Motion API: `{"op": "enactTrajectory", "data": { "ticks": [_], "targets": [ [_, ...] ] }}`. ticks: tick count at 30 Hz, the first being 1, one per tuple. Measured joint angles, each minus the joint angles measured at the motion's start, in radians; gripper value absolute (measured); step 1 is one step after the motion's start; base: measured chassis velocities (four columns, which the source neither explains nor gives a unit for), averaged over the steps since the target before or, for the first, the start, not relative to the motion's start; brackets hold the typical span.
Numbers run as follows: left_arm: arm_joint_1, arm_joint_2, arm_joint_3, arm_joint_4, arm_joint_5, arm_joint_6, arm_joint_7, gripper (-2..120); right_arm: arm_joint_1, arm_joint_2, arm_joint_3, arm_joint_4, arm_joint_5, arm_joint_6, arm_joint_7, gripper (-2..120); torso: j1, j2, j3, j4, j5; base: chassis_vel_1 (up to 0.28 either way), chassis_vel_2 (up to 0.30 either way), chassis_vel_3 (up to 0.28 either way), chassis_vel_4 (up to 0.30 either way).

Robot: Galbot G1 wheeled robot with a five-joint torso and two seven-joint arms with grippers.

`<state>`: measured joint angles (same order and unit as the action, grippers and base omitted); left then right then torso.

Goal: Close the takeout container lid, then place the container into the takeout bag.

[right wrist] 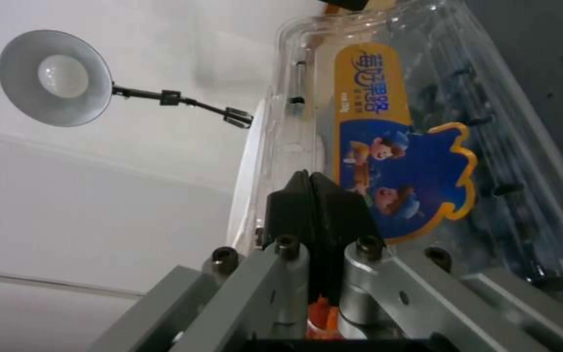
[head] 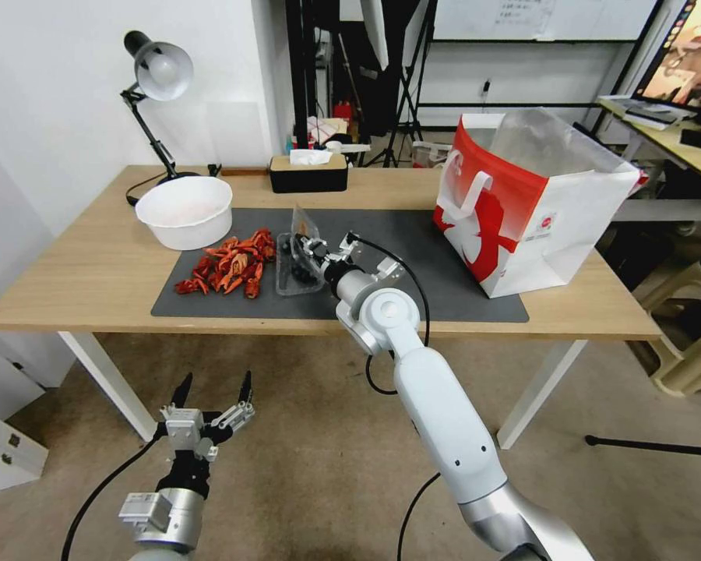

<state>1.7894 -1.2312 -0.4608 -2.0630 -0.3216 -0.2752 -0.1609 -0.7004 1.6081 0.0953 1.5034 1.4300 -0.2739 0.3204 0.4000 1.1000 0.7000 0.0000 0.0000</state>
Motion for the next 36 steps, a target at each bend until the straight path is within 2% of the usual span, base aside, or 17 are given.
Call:
{"op": "enactTrajectory", "data": {
  "ticks": [26, 29, 33, 34, 36],
  "targets": [
    [-0.012, 0.005, 0.003, 0.002, -0.007, 0.000, -0.002, 100, 0.012, 0.000, 0.005, -0.014, -0.014, -0.075, 0.080, 0, 0.000, 0.000, 0.000, 0.0000, 0.0000, 0.000, 0.000, 0.000, 0.000],
    [-0.020, 0.015, 0.003, -0.008, -0.034, 0.013, -0.003, 100, 0.019, 0.000, 0.008, -0.014, -0.013, -0.095, 0.100, 0, 0.000, 0.000, 0.000, 0.0000, -0.0001, 0.000, 0.000, 0.000, 0.000],
    [-0.061, 0.071, 0.003, -0.052, -0.165, 0.062, -0.005, 100, 0.033, 0.000, 0.014, -0.014, -0.012, -0.166, 0.174, 0, 0.000, 0.000, 0.000, 0.0000, -0.0001, 0.000, 0.000, 0.000, 0.000],
    [-0.061, 0.071, 0.003, -0.052, -0.165, 0.062, -0.005, 100, 0.033, 0.000, 0.014, -0.014, -0.012, -0.166, 0.174, 0, 0.000, 0.000, 0.000, 0.0000, -0.0001, 0.000, 0.000, 0.000, 0.000],
    [-0.083, 0.100, 0.007, -0.080, -0.240, 0.091, -0.007, 100, 0.034, 0.000, 0.014, -0.014, -0.012, -0.183, 0.188, 0, 0.000, 0.000, 0.000, 0.0000, -0.0001, 0.000, 0.000, 0.000, 0.000]
  ]
}}
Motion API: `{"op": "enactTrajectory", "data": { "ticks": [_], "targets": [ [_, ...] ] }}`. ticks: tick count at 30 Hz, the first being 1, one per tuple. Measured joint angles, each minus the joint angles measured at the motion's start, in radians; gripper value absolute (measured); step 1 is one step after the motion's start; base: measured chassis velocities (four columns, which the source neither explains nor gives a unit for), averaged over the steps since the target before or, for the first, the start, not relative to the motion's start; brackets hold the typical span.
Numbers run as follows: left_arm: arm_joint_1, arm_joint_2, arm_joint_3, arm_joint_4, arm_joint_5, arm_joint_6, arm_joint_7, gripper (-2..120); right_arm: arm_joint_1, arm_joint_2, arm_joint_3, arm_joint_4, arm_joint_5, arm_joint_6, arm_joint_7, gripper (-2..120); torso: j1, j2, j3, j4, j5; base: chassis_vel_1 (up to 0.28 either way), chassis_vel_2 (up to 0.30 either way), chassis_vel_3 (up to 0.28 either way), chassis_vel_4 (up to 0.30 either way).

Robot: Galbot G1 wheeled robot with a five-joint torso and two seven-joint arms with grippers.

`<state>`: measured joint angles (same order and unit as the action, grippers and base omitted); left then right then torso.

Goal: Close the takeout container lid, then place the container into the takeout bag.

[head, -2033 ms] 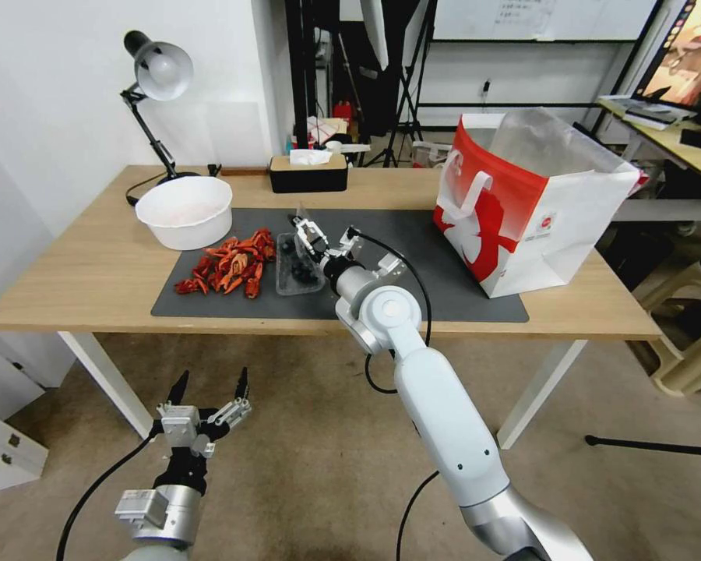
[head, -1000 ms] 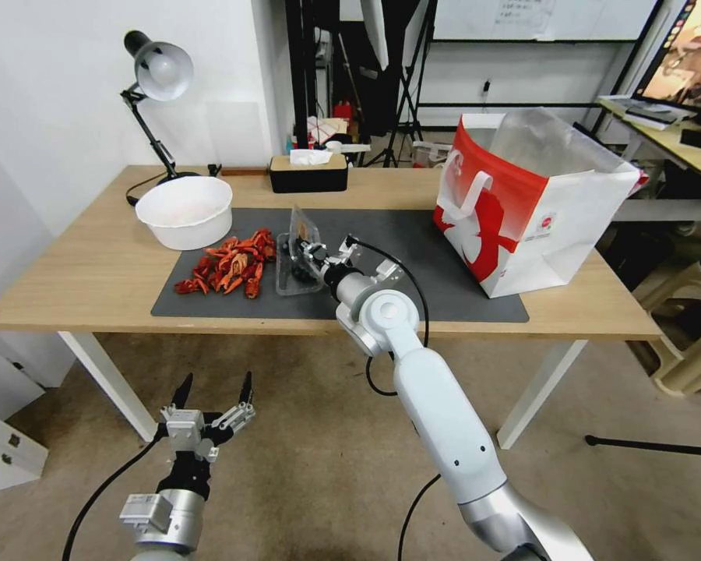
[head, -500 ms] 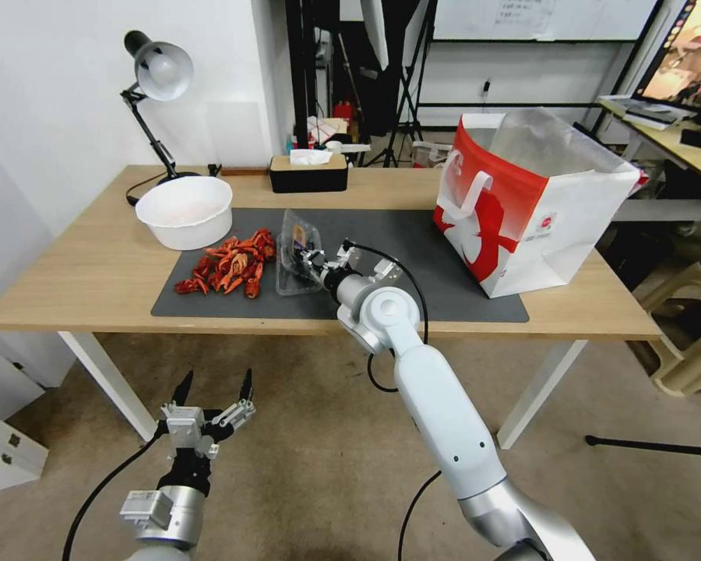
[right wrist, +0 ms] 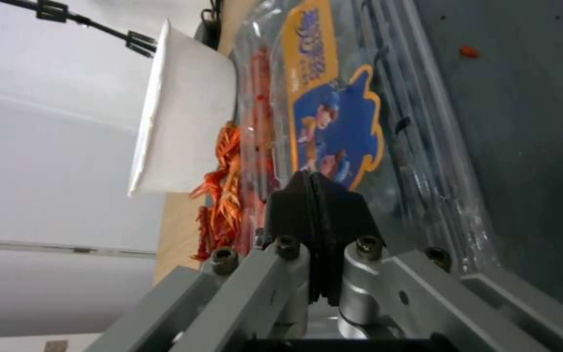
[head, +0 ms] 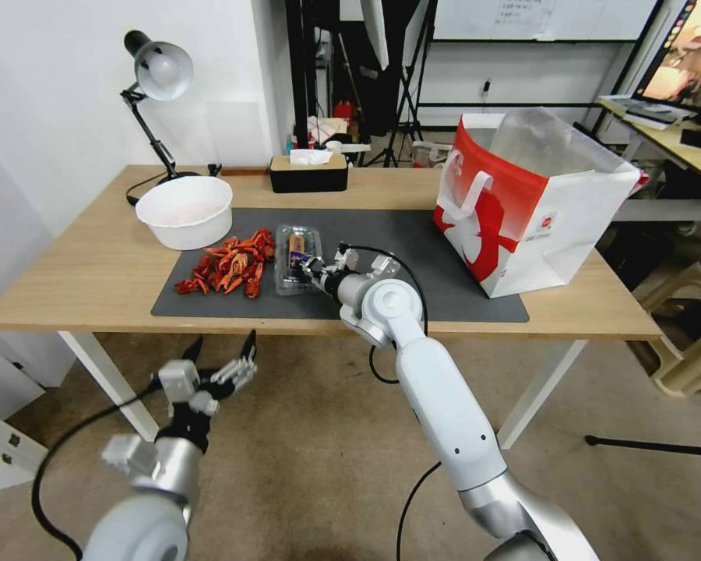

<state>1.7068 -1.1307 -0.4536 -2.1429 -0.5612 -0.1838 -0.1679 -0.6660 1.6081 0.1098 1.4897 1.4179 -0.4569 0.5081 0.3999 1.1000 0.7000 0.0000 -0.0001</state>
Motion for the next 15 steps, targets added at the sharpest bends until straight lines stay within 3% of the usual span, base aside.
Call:
{"op": "enactTrajectory", "data": {
  "ticks": [4, 5, 6, 8, 9, 10, 13, 14, 15],
  "targets": [
    [-0.084, 0.082, 0.007, -0.062, -0.193, 0.088, -0.033, 100, 0.003, 0.000, -0.003, 0.005, 0.004, -0.022, 0.024, 0, 0.000, 0.000, 0.000, 0.0002, -0.0001, 0.000, 0.000, 0.000, 0.000],
    [-0.140, 0.124, 0.010, -0.094, -0.295, 0.149, -0.090, 100, 0.004, 0.000, -0.005, 0.007, 0.005, -0.029, 0.033, 0, 0.000, 0.000, 0.000, -0.0001, 0.0000, 0.000, 0.000, 0.000, 0.000],
    [-0.140, 0.124, 0.010, -0.094, -0.295, 0.149, -0.090, 100, 0.004, 0.000, -0.005, 0.007, 0.005, -0.029, 0.033, 0, 0.000, 0.000, 0.000, -0.0001, 0.0000, 0.000, 0.000, 0.000, 0.000],
    [-0.213, 0.172, 0.006, -0.124, -0.430, 0.220, -0.146, 100, 0.005, 0.000, -0.009, 0.009, 0.005, -0.033, 0.034, 0, 0.000, 0.000, 0.000, -0.0001, 0.0000, 0.000, 0.000, 0.000, 0.000],
    [-0.281, 0.210, 0.000, -0.136, -0.559, 0.268, -0.185, 100, 0.005, 0.000, -0.012, 0.012, 0.005, -0.035, 0.036, 0, 0.000, 0.000, 0.000, 0.0000, 0.0000, 0.000, 0.000, 0.000, 0.000],
    [-0.281, 0.210, 0.000, -0.136, -0.559, 0.268, -0.185, 100, 0.005, 0.000, -0.012, 0.012, 0.005, -0.035, 0.036, 0, 0.000, 0.000, 0.000, 0.0000, 0.0000, 0.000, 0.000, 0.000, 0.000],
    [-0.454, 0.291, -0.005, -0.104, -0.906, 0.358, -0.265, 100, 0.006, 0.000, -0.017, 0.017, 0.004, -0.042, 0.041, 0, 0.000, 0.000, 0.000, 0.0000, 0.0000, 0.000, 0.000, 0.000, 0.000],
    [-0.454, 0.291, -0.005, -0.104, -0.906, 0.358, -0.265, 100, 0.006, 0.000, -0.017, 0.017, 0.004, -0.042, 0.041, 0, 0.000, 0.000, 0.000, 0.0000, 0.0000, 0.000, 0.000, 0.000, 0.000],
    [-0.505, 0.303, -0.001, -0.077, -0.999, 0.380, -0.281, 100, 0.006, 0.000, -0.017, 0.019, 0.004, -0.043, 0.043, 0, 0.000, 0.000, 0.000, 0.0000, -0.0001, 0.000, 0.000, 0.000, 0.000]
  ]
}}
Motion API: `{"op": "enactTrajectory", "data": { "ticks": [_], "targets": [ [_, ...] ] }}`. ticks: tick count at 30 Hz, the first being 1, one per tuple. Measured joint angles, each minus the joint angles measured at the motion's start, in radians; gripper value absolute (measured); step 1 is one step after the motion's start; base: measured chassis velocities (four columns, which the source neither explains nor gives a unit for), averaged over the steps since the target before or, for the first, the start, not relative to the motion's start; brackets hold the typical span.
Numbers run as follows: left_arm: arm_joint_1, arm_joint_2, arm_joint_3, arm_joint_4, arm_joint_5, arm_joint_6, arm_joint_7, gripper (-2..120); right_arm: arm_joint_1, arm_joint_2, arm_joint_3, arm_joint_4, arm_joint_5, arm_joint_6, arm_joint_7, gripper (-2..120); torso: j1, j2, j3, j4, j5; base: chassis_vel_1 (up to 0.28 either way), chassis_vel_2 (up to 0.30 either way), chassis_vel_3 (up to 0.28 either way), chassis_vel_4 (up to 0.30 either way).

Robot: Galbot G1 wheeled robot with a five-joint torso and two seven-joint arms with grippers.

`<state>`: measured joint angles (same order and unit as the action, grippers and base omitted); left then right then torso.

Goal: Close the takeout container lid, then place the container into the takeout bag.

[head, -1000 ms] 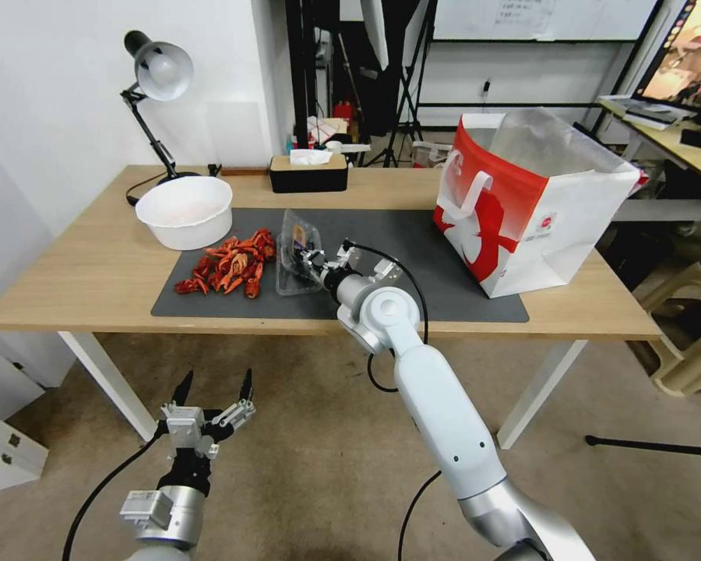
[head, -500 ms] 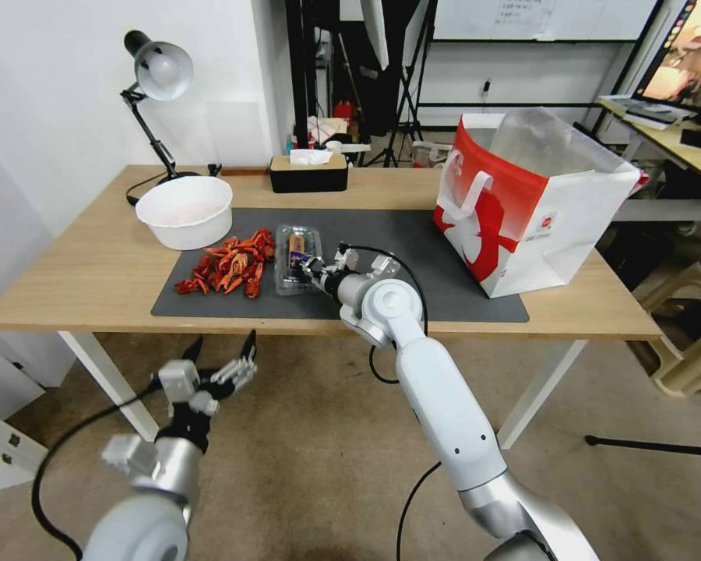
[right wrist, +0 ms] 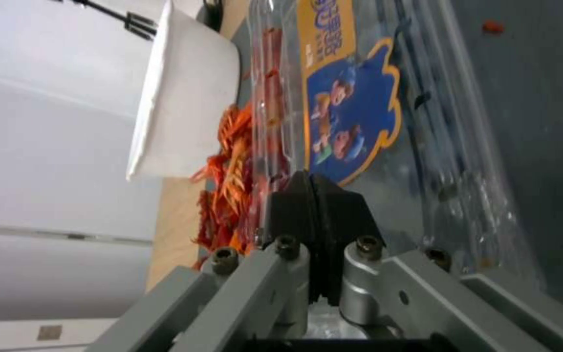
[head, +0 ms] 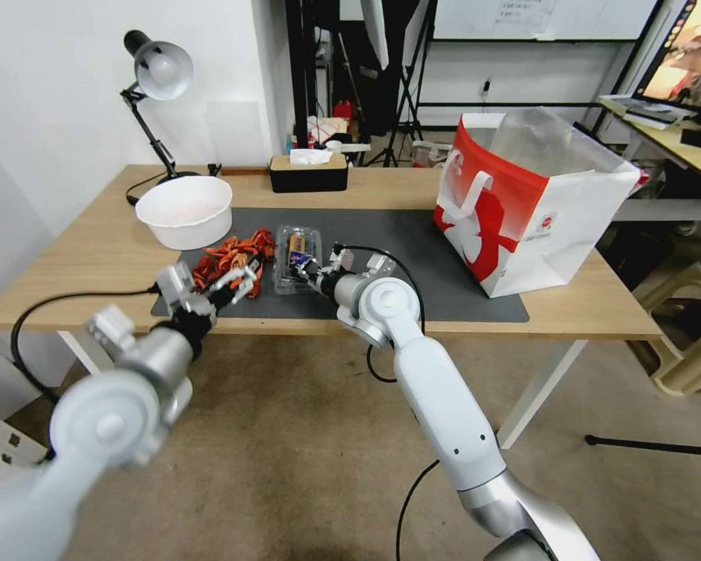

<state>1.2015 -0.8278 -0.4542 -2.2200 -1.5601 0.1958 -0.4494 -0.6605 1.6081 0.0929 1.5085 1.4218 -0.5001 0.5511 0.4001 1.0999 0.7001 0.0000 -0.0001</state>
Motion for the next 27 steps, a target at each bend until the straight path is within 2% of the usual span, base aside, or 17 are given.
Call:
{"op": "enactTrajectory", "data": {
  "ticks": [2, 4, 6, 7, 10, 11, 15, 16, 18, 20, 24, 25, 27],
  "targets": [
    [-0.131, 0.007, 0.022, 0.081, -0.145, 0.025, -0.024, 100, -0.001, 0.000, -0.002, 0.003, 0.002, -0.010, 0.010, 0, 0.000, 0.000, 0.000, -0.0004, 0.0000, 0.000, 0.000, 0.000, 0.000],
    [-0.140, 0.007, 0.025, 0.089, -0.153, 0.028, -0.024, 100, -0.001, 0.000, -0.002, 0.004, 0.002, -0.010, 0.010, 0, 0.000, 0.000, 0.000, -0.0003, 0.0000, 0.000, 0.000, 0.000, 0.000],
    [-0.227, 0.008, 0.044, 0.172, -0.208, 0.063, 0.024, 100, -0.003, 0.000, -0.001, 0.006, 0.005, -0.014, 0.011, 0, 0.000, 0.000, 0.000, 0.0001, -0.0001, 0.000, 0.000, 0.000, 0.000],
    [-0.227, 0.008, 0.044, 0.172, -0.208, 0.063, 0.024, 100, -0.003, 0.000, -0.001, 0.006, 0.005, -0.014, 0.011, 0, 0.000, 0.000, 0.000, 0.0001, -0.0001, 0.000, 0.000, 0.000, 0.000],
    [-0.315, 0.012, 0.071, 0.254, -0.275, 0.125, 0.053, 100, -0.002, 0.000, -0.002, 0.008, 0.010, -0.017, 0.012, 0, 0.000, 0.000, 0.000, 0.0001, 0.0000, 0.000, 0.000, 0.000, 0.000],
    [-0.315, 0.012, 0.071, 0.254, -0.275, 0.125, 0.053, 100, -0.002, 0.000, -0.002, 0.008, 0.010, -0.017, 0.012, 0, 0.000, 0.000, 0.000, 0.0001, 0.0000, 0.000, 0.000, 0.000, 0.000],
    [-0.397, 0.008, 0.093, 0.347, -0.327, 0.219, 0.086, 100, 0.006, 0.000, -0.014, 0.002, 0.011, -0.021, 0.012, 0, 0.000, 0.000, 0.000, -0.0001, 0.0000, 0.000, 0.000, 0.000, 0.000],
    [-0.397, 0.008, 0.093, 0.347, -0.327, 0.219, 0.086, 100, 0.006, 0.000, -0.014, 0.002, 0.011, -0.021, 0.012, 0, 0.000, 0.000, 0.000, -0.0001, 0.0000, 0.000, 0.000, 0.000, 0.000],
    [-0.437, 0.005, 0.117, 0.401, -0.331, 0.255, 0.095, 100, 0.010, 0.000, -0.021, -0.003, 0.011, -0.023, 0.012, 0, 0.000, 0.000, 0.000, 0.0005, 0.0000, 0.000, 0.000, 0.000, 0.000],
    [-0.449, 0.004, 0.125, 0.415, -0.331, 0.260, 0.096, 100, 0.011, 0.000, -0.022, -0.004, 0.011, -0.023, 0.012, 0, 0.000, 0.000, 0.000, 0.0003, 0.0000, 0.000, 0.000, 0.000, 0.000],
    [-0.538, -0.010, 0.187, 0.528, -0.322, 0.302, 0.125, 100, 0.011, 0.000, -0.031, 0.000, 0.012, -0.028, 0.011, 0, 0.000, 0.000, 0.000, -0.0001, 0.0000, 0.000, 0.000, 0.000, 0.000],
    [-0.538, -0.010, 0.187, 0.528, -0.322, 0.302, 0.125, 100, 0.011, 0.000, -0.031, 0.000, 0.012, -0.028, 0.011, 0, 0.000, 0.000, 0.000, -0.0001, 0.0000, 0.000, 0.000, 0.000, 0.000],
    [-0.577, -0.011, 0.220, 0.579, -0.312, 0.326, 0.140, 100, 0.010, 0.000, -0.033, 0.001, 0.012, -0.029, 0.010, 0, 0.000, 0.000, 0.000, 0.0002, 0.0000, 0.000, 0.000, 0.000, 0.000]
  ]
}}
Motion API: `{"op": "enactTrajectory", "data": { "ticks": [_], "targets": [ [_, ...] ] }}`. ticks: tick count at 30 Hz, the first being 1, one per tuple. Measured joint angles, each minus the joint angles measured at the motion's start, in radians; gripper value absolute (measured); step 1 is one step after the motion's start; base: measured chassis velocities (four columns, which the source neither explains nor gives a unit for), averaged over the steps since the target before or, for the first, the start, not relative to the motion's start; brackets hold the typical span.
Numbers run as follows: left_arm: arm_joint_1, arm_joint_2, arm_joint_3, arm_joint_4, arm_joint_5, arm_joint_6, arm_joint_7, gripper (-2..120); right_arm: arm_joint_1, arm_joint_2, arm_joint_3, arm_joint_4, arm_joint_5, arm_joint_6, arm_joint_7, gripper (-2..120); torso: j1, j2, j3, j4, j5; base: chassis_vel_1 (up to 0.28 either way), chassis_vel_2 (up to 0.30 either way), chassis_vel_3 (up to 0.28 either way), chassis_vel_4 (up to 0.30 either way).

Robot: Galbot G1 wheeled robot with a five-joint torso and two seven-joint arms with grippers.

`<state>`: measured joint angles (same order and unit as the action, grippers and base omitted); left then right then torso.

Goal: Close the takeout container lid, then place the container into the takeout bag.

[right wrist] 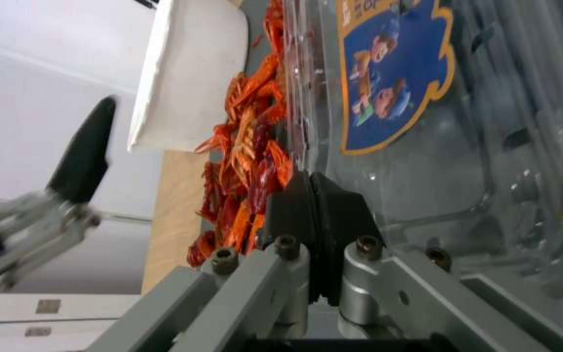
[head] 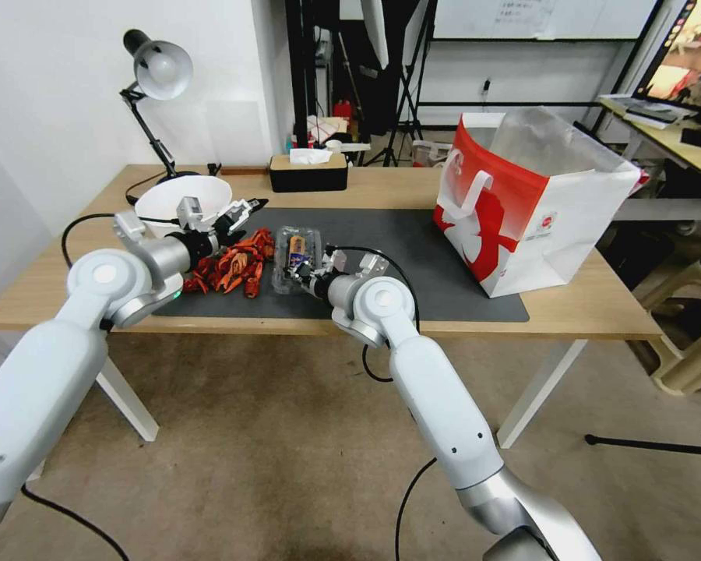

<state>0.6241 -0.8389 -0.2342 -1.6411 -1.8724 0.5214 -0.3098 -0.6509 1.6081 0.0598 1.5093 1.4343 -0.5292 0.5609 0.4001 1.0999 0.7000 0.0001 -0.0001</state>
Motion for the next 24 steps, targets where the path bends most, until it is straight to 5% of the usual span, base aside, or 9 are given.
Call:
{"op": "enactTrajectory", "data": {
  "ticks": [6, 24],
  "targets": [
    [-0.092, -0.009, 0.093, 0.094, 0.022, 0.048, 0.022, 100, -0.003, 0.000, 0.001, 0.000, 0.000, 0.000, -0.002, 0, 0.000, 0.000, 0.000, -0.0003, 0.0001, 0.000, 0.000, 0.000, 0.000],
    [-0.169, -0.039, 0.184, 0.178, 0.066, 0.102, -0.022, 100, -0.006, 0.000, 0.008, -0.001, -0.003, 0.000, -0.007, 0, 0.000, 0.000, 0.000, -0.0003, 0.0002, 0.000, 0.000, 0.000, 0.000]
  ]
}}
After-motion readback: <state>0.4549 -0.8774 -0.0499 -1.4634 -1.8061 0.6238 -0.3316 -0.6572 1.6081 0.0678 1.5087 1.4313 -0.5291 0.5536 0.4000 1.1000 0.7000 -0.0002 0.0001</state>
